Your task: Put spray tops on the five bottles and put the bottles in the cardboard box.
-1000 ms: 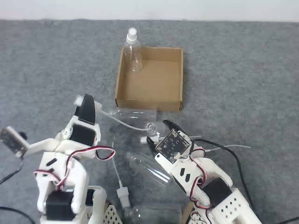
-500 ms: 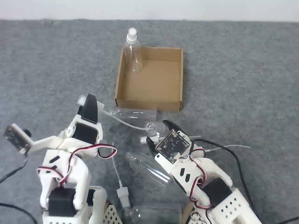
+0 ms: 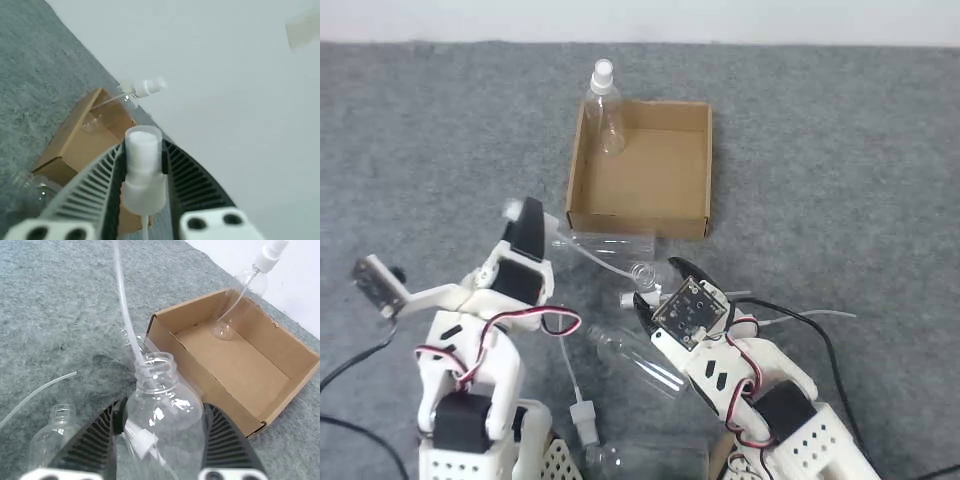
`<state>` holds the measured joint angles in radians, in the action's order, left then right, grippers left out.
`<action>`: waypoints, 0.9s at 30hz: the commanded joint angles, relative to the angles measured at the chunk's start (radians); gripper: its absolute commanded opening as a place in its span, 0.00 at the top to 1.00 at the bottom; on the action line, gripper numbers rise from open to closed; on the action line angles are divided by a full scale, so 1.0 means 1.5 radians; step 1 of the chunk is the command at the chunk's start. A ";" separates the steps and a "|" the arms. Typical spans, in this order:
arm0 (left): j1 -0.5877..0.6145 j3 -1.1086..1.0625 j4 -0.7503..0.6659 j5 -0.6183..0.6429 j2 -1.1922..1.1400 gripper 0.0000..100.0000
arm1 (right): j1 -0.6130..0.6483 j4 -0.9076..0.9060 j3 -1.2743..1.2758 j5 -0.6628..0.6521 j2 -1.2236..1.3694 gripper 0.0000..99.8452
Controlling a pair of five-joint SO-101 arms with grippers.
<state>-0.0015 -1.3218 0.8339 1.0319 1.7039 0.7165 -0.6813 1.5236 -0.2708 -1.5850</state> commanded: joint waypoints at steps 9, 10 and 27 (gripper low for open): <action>-0.065 -0.009 -0.027 -0.041 0.002 0.99 | 0.006 0.016 -0.005 -0.008 -0.014 0.99; -0.071 -0.011 -0.027 -0.049 0.002 0.99 | 0.006 0.016 -0.005 -0.008 -0.014 0.99; -0.182 -0.069 -0.057 -0.127 0.006 0.99 | 0.004 0.016 -0.005 -0.008 -0.014 0.99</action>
<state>-0.2302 -1.4246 0.7787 0.8815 1.7162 0.7181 -0.6813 1.5267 -0.2739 -1.5850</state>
